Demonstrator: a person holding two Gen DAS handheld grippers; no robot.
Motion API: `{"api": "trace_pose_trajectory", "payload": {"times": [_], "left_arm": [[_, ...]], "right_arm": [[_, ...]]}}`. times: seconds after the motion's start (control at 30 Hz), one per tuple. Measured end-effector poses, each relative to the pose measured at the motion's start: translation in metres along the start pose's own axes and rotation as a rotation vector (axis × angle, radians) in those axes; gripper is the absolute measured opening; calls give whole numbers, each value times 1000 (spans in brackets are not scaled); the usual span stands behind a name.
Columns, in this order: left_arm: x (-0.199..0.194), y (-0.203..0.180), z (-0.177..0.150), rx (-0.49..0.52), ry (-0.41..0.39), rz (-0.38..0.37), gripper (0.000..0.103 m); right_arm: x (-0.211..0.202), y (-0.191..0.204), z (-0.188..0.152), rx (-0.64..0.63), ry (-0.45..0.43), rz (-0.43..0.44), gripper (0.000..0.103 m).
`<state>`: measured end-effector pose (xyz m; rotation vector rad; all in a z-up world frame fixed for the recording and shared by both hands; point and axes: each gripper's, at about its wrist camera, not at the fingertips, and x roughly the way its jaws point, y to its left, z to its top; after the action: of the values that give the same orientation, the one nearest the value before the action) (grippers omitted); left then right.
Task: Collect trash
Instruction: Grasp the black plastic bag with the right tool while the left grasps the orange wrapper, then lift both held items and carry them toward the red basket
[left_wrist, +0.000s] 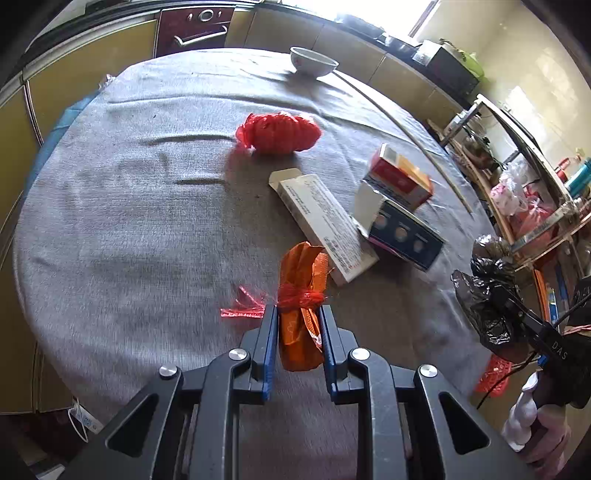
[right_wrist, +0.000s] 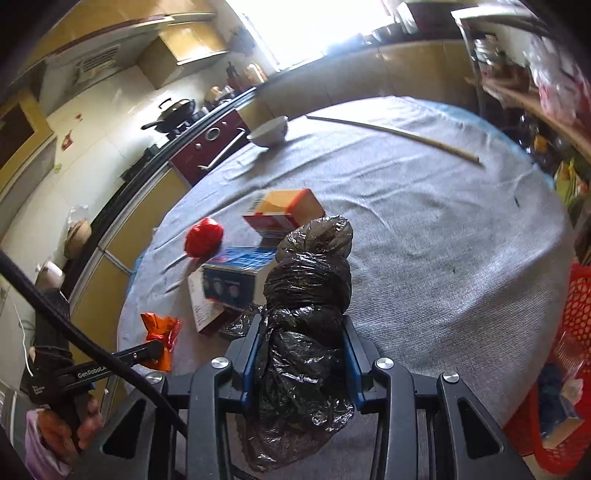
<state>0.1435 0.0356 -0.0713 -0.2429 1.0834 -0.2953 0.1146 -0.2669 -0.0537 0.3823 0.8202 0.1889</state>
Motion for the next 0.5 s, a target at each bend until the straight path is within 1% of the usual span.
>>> {"api": "trace_pose_trajectory", "payload": {"times": [0.13,0.27,0.37,0.43,0.5], "left_arm": [[-15,-5,-11,21,-24,2,23],[-22,-15,-17,57,-48,15,23],[-15,-18,-25,72,-24,37,23],[-10,-18,-30,81,-6,64,23],[-3,-16,-33,78,14,69,23]], "right_arm": [[-11,17,-8,-66,-10,13,41],[-13,27,-21,-104,9,22,41],[-8,30,-28,-108,40,27,41],[-3,31,-33,-119,64,27,41],[2,32,-38,-132,83,18,41]]}}
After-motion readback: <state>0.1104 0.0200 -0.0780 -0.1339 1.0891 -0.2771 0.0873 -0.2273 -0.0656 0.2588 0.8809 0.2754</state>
